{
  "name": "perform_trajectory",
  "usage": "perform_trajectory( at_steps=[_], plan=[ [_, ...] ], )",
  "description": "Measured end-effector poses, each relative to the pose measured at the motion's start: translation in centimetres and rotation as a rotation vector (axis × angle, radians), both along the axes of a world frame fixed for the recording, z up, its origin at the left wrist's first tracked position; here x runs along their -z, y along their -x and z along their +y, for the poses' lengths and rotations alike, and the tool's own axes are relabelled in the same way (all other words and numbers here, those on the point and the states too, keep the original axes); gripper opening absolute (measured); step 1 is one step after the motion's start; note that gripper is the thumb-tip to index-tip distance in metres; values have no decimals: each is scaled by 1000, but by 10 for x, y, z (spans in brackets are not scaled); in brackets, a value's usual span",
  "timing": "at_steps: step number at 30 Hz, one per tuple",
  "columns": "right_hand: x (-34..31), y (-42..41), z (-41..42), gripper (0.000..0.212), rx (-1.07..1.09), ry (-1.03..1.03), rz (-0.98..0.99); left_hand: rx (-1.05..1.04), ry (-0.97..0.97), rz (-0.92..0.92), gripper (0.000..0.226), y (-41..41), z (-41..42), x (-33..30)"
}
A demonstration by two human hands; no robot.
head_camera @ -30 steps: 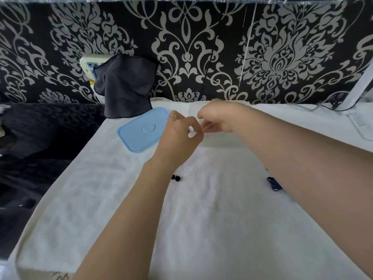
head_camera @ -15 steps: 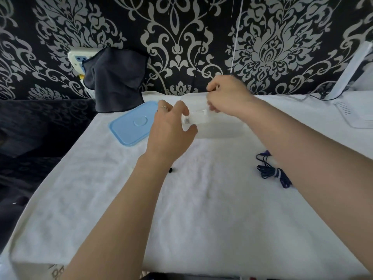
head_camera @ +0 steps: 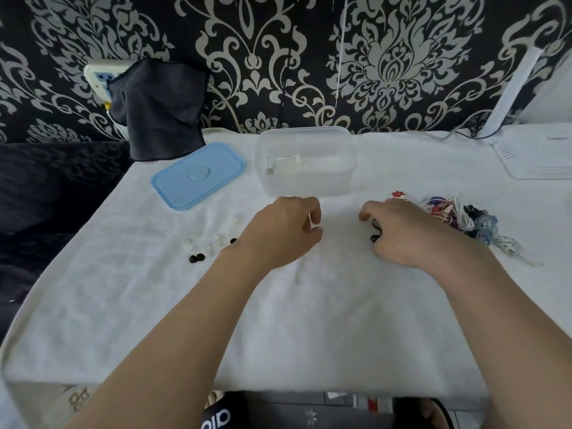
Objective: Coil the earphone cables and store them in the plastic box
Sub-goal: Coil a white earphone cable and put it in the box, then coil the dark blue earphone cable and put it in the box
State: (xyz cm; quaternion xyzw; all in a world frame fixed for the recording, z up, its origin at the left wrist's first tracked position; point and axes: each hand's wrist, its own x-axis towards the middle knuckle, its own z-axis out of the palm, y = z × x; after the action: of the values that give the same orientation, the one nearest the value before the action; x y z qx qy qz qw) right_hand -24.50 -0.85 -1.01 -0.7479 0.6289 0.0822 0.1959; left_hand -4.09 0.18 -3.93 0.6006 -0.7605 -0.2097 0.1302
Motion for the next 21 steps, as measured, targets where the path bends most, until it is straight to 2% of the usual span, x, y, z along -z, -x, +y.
perform_trajectory(
  at_steps=[4, 7, 9, 12, 15, 18, 21],
  plan=[
    [2, 0, -3, 56, -4, -10, -61, -34, -70, 27, 6, -9, 5, -1],
    [1, 1, -8, 38, -5, -2, -175, -88, -109, 171, 8, -16, 7, -8],
    [-1, -4, -8, 26, 73, -41, -411, -96, -194, 264, 23, -21, 8, -15],
    [-9, -19, -3, 21, 250, -271, -938, -60, -396, 431, 52, -28, 12, -23],
    [-12, -32, 0, 22, 341, -399, -1208, -61, -512, 566, 56, -35, 19, -28],
    [-10, -44, 1, 23, 411, -446, -1297, -113, -546, 676, 50, -42, 24, -30],
    [-7, -51, 3, 25, 432, -497, -1319, -176, -549, 676, 45, -47, 23, -26]
  ],
)
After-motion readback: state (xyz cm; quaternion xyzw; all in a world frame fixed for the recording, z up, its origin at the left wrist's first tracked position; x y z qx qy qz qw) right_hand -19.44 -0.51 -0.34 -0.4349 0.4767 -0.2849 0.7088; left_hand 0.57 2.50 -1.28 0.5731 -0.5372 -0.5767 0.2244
